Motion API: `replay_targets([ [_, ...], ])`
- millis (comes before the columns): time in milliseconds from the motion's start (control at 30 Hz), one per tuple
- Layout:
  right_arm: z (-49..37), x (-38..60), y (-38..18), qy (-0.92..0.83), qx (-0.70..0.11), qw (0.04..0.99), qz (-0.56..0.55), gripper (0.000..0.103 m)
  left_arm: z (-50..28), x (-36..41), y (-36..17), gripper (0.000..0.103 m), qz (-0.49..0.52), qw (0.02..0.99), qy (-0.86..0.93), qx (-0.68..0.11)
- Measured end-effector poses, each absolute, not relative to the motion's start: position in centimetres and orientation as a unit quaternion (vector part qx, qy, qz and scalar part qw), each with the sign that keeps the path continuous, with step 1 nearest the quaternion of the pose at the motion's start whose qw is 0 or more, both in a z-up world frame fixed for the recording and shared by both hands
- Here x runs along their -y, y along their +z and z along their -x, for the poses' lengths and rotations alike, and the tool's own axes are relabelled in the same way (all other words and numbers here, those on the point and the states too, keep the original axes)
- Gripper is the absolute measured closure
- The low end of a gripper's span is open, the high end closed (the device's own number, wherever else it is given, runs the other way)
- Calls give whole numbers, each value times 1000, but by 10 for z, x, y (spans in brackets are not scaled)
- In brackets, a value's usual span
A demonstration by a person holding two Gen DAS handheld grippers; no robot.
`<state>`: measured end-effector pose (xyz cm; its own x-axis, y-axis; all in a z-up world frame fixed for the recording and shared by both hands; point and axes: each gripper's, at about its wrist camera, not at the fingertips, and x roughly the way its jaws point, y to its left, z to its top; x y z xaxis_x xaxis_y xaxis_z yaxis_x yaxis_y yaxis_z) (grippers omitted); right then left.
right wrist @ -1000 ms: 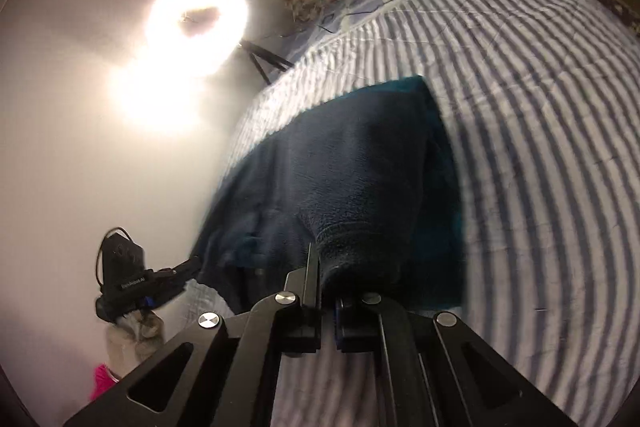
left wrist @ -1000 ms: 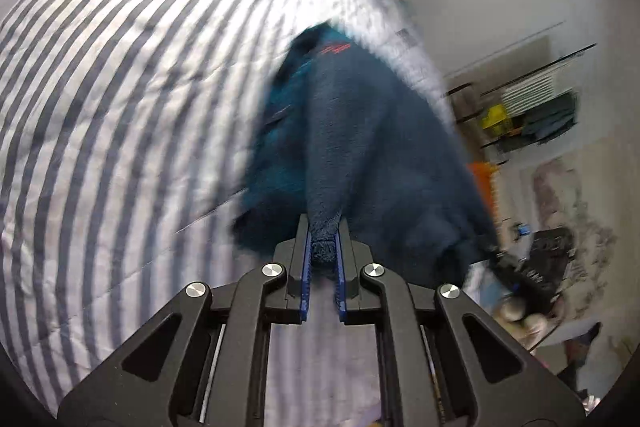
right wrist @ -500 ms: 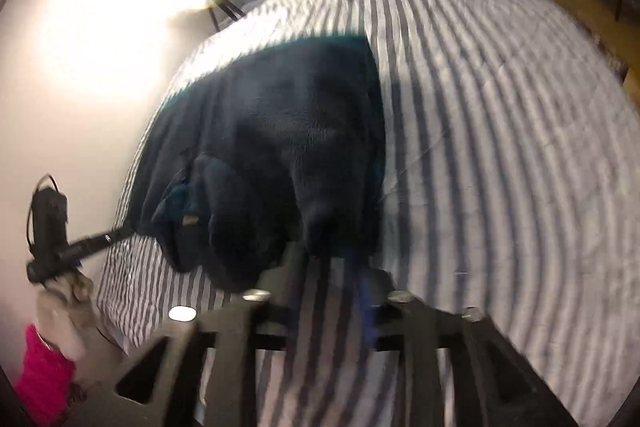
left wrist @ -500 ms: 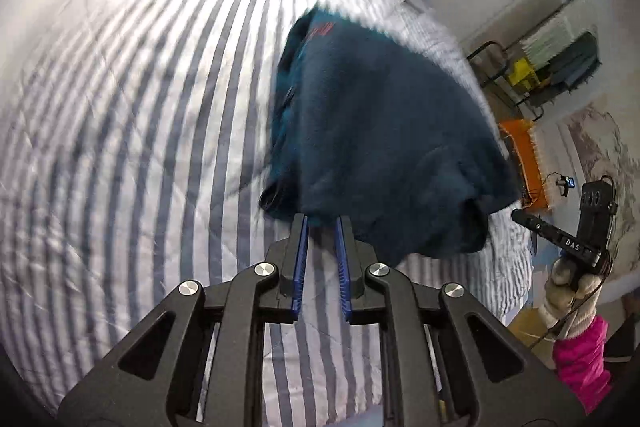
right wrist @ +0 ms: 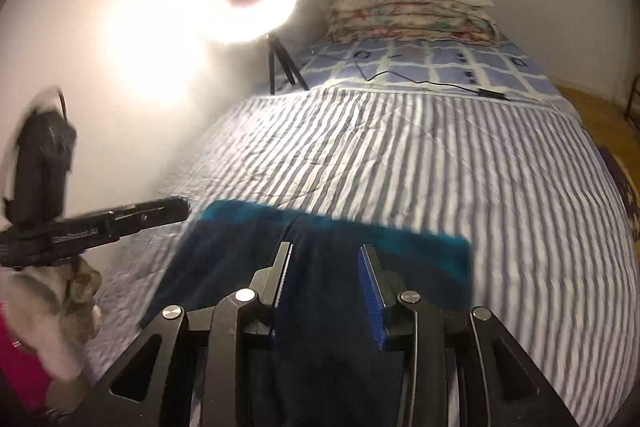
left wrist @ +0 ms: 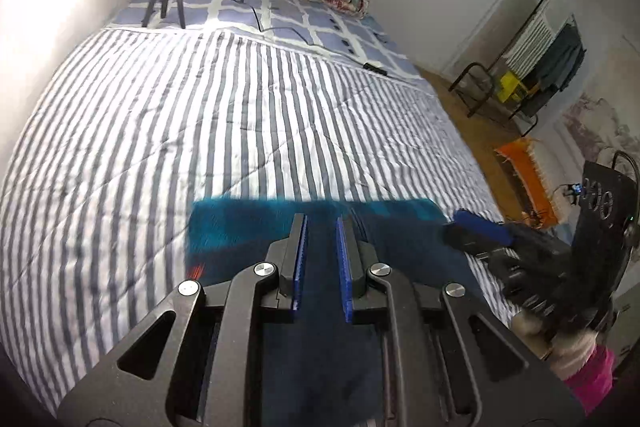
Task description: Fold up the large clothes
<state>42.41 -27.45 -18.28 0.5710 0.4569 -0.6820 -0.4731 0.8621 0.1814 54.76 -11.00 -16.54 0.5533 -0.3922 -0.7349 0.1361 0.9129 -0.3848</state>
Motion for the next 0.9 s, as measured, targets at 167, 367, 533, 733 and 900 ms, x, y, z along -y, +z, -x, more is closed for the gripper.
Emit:
replay_targets([
  [167, -453, 274, -232, 249, -446, 860, 1, 70, -574, 119, -228, 91, 121, 829, -151, -524],
  [367, -404, 280, -280, 253, -415, 872, 58, 72, -542, 94, -281, 95, 159, 830, -206, -494],
  [533, -396, 297, -245, 261, -420, 869, 19, 72, -531, 92, -248, 95, 135, 846, -192, -479],
  [733, -359, 335, -232, 268, -411, 871, 3, 71, -470, 97, -220, 95, 81, 871, -203, -440],
  [900, -357, 357, -279, 241, -463, 853, 1, 71, -462, 81, -267, 92, 104, 850, -182, -483],
])
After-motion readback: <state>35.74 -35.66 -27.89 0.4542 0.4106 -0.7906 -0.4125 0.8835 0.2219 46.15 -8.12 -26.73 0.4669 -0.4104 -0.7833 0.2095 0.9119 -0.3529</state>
